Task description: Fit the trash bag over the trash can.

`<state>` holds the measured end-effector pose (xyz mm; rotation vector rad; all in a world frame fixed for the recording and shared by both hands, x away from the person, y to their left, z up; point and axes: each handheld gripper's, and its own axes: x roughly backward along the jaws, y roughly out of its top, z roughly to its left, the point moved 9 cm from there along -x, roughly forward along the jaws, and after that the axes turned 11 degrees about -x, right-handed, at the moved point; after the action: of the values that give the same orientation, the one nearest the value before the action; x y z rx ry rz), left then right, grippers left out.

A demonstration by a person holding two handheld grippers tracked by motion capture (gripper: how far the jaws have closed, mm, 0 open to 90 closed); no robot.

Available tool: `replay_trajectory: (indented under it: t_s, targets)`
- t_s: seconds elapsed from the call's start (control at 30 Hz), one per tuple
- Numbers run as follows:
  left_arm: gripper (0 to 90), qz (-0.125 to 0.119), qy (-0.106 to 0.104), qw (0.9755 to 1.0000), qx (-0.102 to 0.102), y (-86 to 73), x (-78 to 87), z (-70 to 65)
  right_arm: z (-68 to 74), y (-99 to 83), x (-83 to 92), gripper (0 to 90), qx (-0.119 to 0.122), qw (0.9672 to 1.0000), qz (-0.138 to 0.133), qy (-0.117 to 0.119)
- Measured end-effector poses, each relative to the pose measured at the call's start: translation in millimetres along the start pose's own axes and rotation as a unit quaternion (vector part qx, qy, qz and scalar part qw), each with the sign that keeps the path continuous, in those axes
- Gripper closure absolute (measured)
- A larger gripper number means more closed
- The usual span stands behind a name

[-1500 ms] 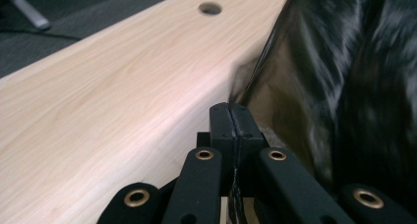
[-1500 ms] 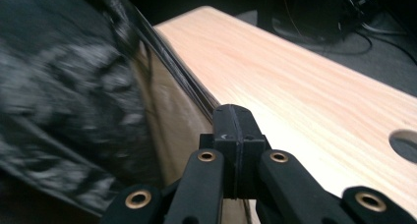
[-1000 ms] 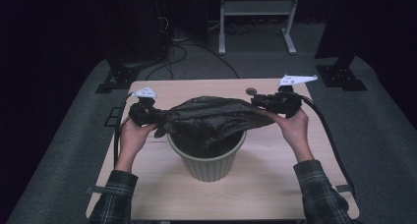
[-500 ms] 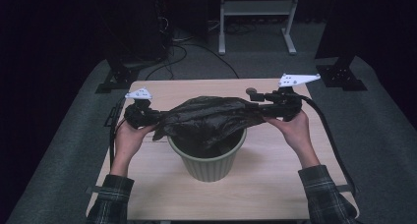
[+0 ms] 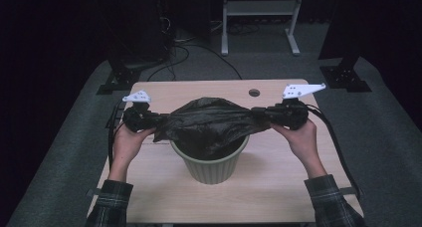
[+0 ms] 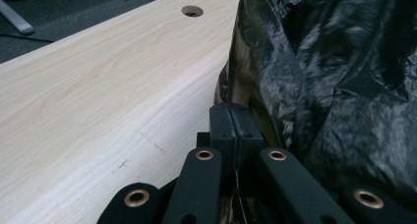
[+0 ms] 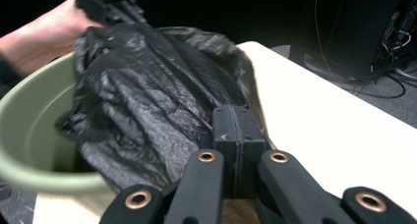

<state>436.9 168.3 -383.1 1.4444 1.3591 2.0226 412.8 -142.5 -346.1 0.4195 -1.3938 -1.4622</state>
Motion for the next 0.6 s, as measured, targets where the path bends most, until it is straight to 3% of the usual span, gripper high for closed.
replay_trajectory:
  t_s: [0.6]
  targets:
    - [89.7,0.002,0.001,1.0,0.004,-2.0,0.2,1.8,43.3,-40.7,36.0,89.9,0.017,0.9993,-0.006,0.033]
